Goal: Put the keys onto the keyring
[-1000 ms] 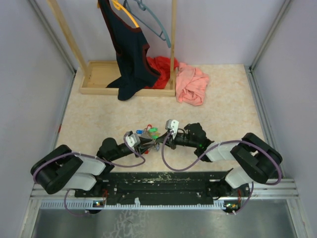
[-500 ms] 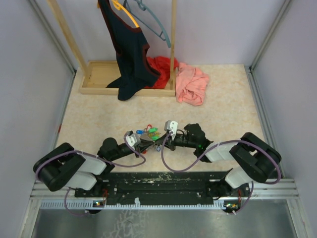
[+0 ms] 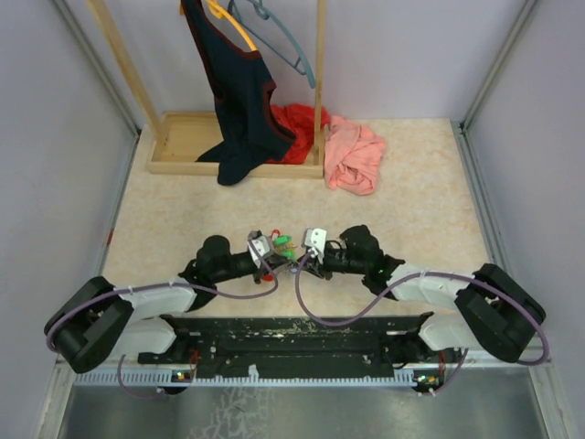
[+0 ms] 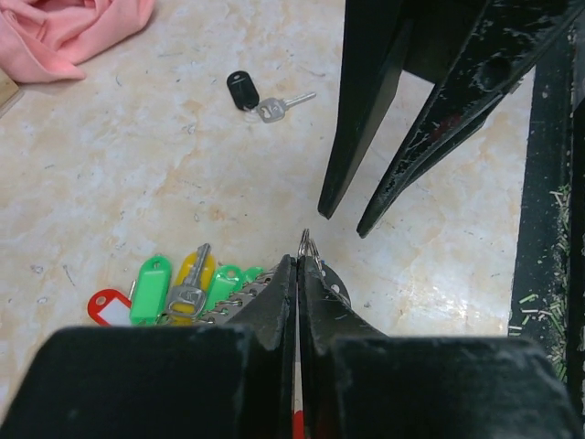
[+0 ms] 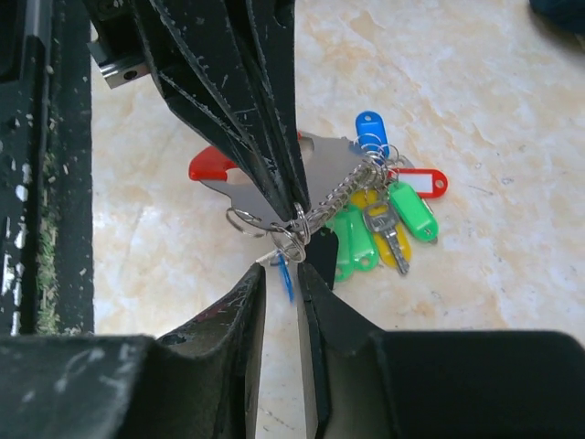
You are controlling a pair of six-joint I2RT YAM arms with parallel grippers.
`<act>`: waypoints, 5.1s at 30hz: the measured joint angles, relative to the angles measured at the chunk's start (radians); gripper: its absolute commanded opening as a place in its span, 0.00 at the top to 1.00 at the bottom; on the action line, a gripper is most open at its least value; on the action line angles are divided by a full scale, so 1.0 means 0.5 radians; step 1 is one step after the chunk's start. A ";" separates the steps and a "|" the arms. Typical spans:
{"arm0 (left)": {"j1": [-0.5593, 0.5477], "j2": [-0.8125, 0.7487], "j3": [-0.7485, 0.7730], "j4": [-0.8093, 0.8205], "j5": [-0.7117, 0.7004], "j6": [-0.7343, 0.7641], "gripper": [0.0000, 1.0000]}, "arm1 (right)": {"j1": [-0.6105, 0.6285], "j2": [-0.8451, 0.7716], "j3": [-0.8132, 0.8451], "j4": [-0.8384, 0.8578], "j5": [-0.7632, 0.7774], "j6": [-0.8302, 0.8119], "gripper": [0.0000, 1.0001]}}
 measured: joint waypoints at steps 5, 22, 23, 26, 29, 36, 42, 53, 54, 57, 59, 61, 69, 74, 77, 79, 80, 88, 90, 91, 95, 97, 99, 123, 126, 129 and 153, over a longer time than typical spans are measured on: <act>-0.047 -0.010 0.162 -0.384 -0.068 0.076 0.99 | 0.002 -0.047 0.113 -0.309 0.066 -0.172 0.74; -0.179 0.010 0.286 -0.800 -0.154 0.217 0.99 | -0.015 0.178 0.180 -0.304 -0.186 -0.330 0.77; -0.179 0.010 0.286 -0.800 -0.153 0.220 0.99 | -0.017 0.196 0.186 -0.287 -0.207 -0.331 0.77; -0.179 0.010 0.286 -0.800 -0.151 0.230 0.99 | -0.018 0.221 0.188 -0.247 -0.243 -0.330 0.80; -0.180 0.010 0.285 -0.800 -0.148 0.236 0.99 | -0.018 0.256 0.192 -0.217 -0.262 -0.330 0.83; -0.182 0.010 0.285 -0.800 -0.135 0.238 0.99 | -0.018 0.327 0.214 -0.226 -0.266 -0.345 0.99; -0.182 0.010 0.285 -0.793 -0.142 0.248 0.94 | -0.032 0.327 0.214 -0.219 -0.270 -0.333 1.00; -0.094 -0.187 -0.059 -0.347 -0.262 0.006 0.79 | -0.100 0.404 0.068 0.312 -0.368 -0.019 1.00; -0.051 -0.195 -0.092 -0.293 -0.240 -0.031 0.78 | -0.100 0.424 0.058 0.371 -0.377 0.011 1.00; 0.069 -0.195 -0.145 -0.151 -0.144 -0.128 0.77 | -0.101 0.507 0.012 0.616 -0.401 0.114 1.00; 0.114 -0.190 -0.159 -0.073 -0.084 -0.172 0.76 | -0.101 0.543 -0.002 0.712 -0.410 0.165 1.00; 0.124 -0.178 -0.161 -0.011 -0.027 -0.202 0.76 | -0.101 0.572 -0.013 0.809 -0.415 0.209 1.00; 0.132 -0.120 -0.162 0.085 0.110 -0.245 0.74 | -0.101 0.601 -0.053 1.030 -0.404 0.290 1.00; 0.137 -0.118 -0.162 0.095 0.120 -0.255 0.75 | -0.101 0.654 -0.063 1.143 -0.407 0.340 1.00; 0.137 -0.113 -0.162 0.114 0.125 -0.256 0.77 | -0.101 0.658 -0.063 1.170 -0.415 0.360 1.00; 0.137 -0.098 -0.162 0.132 0.136 -0.257 0.79 | -0.101 0.658 -0.063 1.170 -0.423 0.362 1.00; 0.137 -0.088 -0.160 0.142 0.142 -0.259 0.79 | -0.101 0.658 -0.063 1.169 -0.429 0.362 1.00; 0.137 -0.017 -0.145 0.161 0.226 -0.247 0.94 | -0.101 0.684 -0.063 1.169 -0.471 0.362 1.00; 0.137 -0.001 -0.139 0.159 0.249 -0.238 0.99 | -0.101 0.690 -0.063 1.168 -0.475 0.362 1.00; 0.137 0.004 -0.136 0.156 0.262 -0.230 0.99 | -0.101 0.690 -0.063 1.167 -0.475 0.362 1.00; 0.137 0.004 -0.121 0.114 0.280 -0.198 0.99 | -0.101 0.681 -0.063 1.117 -0.477 0.323 0.97; 0.137 -0.007 -0.108 0.057 0.283 -0.173 0.99 | -0.105 0.619 -0.057 0.978 -0.475 0.249 0.90; 0.134 -0.041 -0.081 -0.024 0.282 -0.144 0.99 | -0.103 0.520 -0.037 0.786 -0.454 0.143 0.87; -0.130 -0.049 0.236 -0.752 -0.092 0.151 0.99 | -0.122 0.166 0.100 -0.162 -0.341 -0.397 0.80; -0.152 -0.018 0.259 -0.787 -0.114 0.163 0.99 | -0.123 0.182 0.101 -0.150 -0.353 -0.397 0.80; -0.163 -0.010 0.260 -0.803 -0.124 0.176 0.99 | -0.123 0.218 0.118 -0.140 -0.368 -0.396 0.80; -0.182 0.030 0.279 -0.813 -0.132 0.196 0.99 | -0.122 0.404 0.207 -0.142 -0.478 -0.401 0.89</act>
